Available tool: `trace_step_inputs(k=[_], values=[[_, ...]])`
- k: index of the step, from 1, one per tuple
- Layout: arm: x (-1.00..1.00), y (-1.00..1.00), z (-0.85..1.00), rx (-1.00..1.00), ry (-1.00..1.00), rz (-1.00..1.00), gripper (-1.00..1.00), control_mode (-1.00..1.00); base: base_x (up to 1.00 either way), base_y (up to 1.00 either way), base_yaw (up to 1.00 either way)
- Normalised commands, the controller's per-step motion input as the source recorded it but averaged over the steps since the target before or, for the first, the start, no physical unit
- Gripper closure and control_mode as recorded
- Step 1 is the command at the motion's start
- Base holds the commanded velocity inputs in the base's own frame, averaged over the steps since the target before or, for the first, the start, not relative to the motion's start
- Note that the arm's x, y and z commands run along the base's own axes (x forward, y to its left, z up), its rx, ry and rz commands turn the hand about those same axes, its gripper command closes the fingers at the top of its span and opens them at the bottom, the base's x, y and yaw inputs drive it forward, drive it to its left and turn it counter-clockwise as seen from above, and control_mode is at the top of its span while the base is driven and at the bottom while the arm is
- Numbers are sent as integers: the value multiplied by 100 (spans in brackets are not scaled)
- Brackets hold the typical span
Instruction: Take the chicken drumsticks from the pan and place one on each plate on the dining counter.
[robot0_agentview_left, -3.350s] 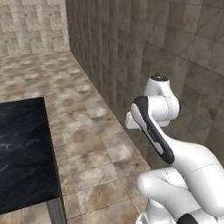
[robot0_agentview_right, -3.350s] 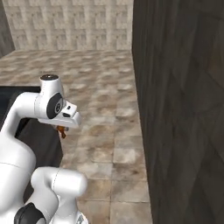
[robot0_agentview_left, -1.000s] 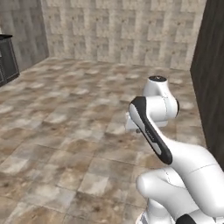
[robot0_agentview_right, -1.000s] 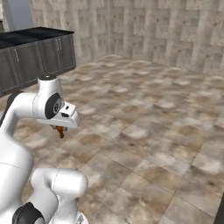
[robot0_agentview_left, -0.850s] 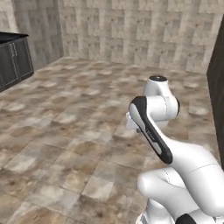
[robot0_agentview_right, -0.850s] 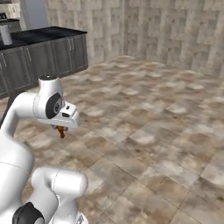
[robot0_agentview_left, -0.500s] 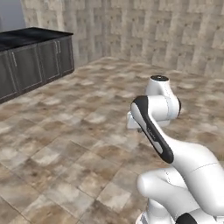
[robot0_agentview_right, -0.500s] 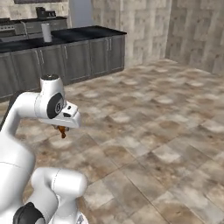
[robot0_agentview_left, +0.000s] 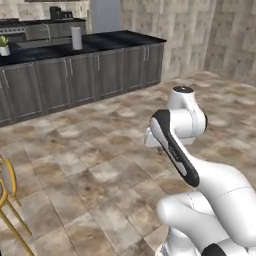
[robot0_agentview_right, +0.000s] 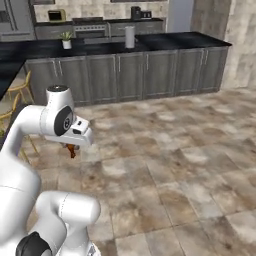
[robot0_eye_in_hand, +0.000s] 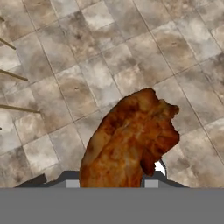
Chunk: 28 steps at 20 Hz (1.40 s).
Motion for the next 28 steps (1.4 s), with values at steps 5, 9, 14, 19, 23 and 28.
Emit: trace_step_inputs(k=[5, 9, 14, 19, 23, 28], values=[[0, 0, 0, 0, 0, 0, 100, 100, 88, -13, 50], [0, 0, 0, 0, 0, 0, 100, 100, 91, -14, 44], [0, 0, 0, 0, 0, 0, 100, 100, 91, -13, 47], [0, 0, 0, 0, 0, 0, 100, 100, 78, -7, 69], [0, 0, 0, 0, 0, 0, 100, 100, 76, -5, 73], [0, 0, 0, 0, 0, 0, 100, 100, 83, -5, 67]])
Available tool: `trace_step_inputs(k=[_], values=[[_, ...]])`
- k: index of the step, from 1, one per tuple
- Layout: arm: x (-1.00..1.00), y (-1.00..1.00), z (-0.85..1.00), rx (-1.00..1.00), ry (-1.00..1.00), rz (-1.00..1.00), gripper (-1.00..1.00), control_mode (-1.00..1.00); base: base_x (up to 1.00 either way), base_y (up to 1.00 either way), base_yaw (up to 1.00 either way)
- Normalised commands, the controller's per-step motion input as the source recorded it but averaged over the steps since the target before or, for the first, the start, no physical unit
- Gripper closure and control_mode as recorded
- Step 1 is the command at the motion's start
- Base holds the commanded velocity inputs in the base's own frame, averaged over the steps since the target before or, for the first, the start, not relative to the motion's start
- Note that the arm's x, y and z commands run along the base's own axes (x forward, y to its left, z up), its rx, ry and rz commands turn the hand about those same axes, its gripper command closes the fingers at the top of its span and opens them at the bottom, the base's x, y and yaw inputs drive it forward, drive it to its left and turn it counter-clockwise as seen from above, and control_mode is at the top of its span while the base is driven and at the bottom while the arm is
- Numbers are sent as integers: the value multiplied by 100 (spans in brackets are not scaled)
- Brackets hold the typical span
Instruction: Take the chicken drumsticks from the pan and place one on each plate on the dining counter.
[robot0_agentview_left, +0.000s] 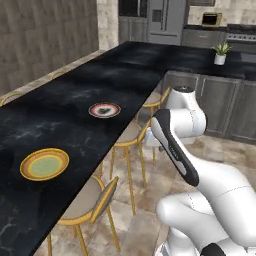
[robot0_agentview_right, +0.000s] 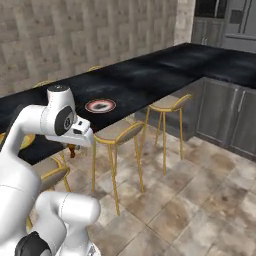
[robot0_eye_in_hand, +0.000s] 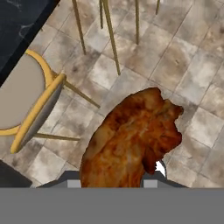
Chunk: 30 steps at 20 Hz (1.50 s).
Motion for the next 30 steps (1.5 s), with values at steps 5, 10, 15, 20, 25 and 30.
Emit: trace_step_inputs(k=[5, 10, 15, 20, 25, 30], values=[[0, 0, 0, 0, 0, 0, 100, 100, 82, -9, 59], [0, 0, 0, 0, 0, 0, 100, 100, 42, -4, 47], [0, 0, 0, 0, 0, 0, 100, 100, 18, 0, 34], [0, 0, 0, 0, 0, 0, 100, 100, 22, 0, 36], [0, 0, 0, 0, 0, 0, 100, 100, 43, 0, 26], [0, 0, 0, 0, 0, 0, 100, 100, 45, 0, 22]])
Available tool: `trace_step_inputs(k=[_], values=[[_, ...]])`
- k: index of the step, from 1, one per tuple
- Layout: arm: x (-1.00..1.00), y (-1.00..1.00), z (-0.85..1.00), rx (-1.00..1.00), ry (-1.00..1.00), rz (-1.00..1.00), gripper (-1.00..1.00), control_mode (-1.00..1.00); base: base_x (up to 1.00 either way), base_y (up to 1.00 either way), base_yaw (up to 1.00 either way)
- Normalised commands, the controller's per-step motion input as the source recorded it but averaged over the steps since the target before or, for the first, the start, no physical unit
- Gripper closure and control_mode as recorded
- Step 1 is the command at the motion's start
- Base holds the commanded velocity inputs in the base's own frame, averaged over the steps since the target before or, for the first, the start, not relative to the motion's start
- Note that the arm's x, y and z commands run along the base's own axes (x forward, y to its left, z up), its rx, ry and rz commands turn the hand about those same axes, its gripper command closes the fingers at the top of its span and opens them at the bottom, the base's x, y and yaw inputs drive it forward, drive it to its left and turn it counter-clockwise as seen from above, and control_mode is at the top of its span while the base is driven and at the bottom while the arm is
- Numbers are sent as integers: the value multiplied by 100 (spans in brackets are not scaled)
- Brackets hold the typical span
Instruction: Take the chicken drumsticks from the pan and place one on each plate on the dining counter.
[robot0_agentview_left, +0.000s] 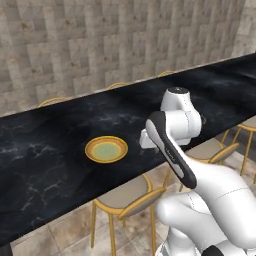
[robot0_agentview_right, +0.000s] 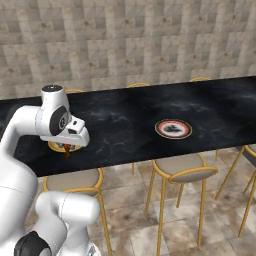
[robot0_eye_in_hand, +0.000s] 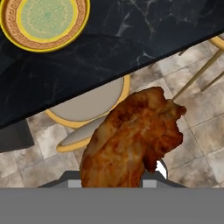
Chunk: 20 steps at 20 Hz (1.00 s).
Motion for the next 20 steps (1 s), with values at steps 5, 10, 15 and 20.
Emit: trace_step_inputs(k=[5, 10, 15, 20], values=[[0, 0, 0, 0, 0, 0, 100, 100, 35, 0, 26], [0, 0, 0, 0, 0, 0, 100, 100, 0, 0, 0], [0, 0, 0, 0, 0, 0, 100, 100, 0, 0, 0], [0, 0, 0, 0, 0, 0, 100, 100, 0, 0, 0]])
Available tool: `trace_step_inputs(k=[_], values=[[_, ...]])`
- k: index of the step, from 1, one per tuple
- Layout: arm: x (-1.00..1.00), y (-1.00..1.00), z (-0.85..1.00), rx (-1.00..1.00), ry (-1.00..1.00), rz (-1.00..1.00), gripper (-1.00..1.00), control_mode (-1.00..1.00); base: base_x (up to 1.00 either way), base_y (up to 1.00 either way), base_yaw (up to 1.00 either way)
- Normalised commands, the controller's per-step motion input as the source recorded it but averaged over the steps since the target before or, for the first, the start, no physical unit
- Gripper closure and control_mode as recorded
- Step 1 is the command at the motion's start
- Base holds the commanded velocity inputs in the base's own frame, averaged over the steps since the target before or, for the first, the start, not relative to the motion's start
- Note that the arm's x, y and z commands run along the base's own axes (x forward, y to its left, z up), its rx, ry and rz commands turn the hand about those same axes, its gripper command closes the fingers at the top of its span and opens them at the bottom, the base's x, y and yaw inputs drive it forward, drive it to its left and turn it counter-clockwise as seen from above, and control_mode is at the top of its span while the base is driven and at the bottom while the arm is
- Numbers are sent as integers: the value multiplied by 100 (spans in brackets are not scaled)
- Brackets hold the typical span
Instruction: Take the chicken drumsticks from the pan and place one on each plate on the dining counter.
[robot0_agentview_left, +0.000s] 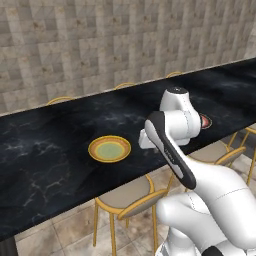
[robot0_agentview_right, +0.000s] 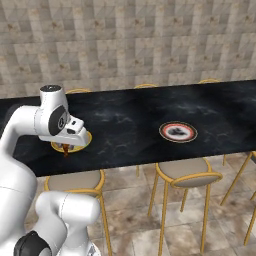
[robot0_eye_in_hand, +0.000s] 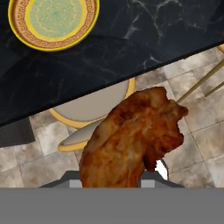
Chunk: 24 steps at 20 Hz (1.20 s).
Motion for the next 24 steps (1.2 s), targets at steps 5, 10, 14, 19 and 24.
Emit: trace_step_inputs(k=[5, 10, 14, 19, 24], values=[[38, 0, 0, 0, 4, 2, 100, -100, 2, 0, 0], [55, 10, -8, -2, 9, 10, 100, -100, 0, 0, 0], [55, 53, -21, -4, 12, 6, 100, -100, 0, 0, 0], [50, 66, -23, -1, 17, 6, 100, -100, 0, 0, 0], [54, 36, -17, 0, 5, 8, 100, -100, 0, 0, 0]])
